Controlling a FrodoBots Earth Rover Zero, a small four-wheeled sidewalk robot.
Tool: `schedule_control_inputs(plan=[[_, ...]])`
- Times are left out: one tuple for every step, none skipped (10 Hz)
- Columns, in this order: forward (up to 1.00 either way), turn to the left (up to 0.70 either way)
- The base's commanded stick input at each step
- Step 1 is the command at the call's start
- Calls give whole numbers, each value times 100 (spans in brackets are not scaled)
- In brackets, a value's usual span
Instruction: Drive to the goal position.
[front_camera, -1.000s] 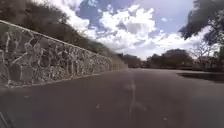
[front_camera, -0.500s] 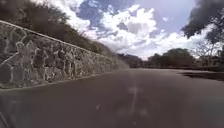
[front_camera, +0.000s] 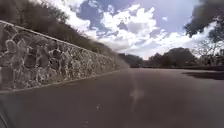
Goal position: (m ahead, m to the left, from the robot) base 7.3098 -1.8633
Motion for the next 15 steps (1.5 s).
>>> schedule_control_inputs(plan=[[70,0],[70,0],[70,0],[70,0],[70,0],[70,0],[70,0],[70,0],[70,0],[70,0],[70,0],[70,0],[70,0],[70,0],[70,0]])
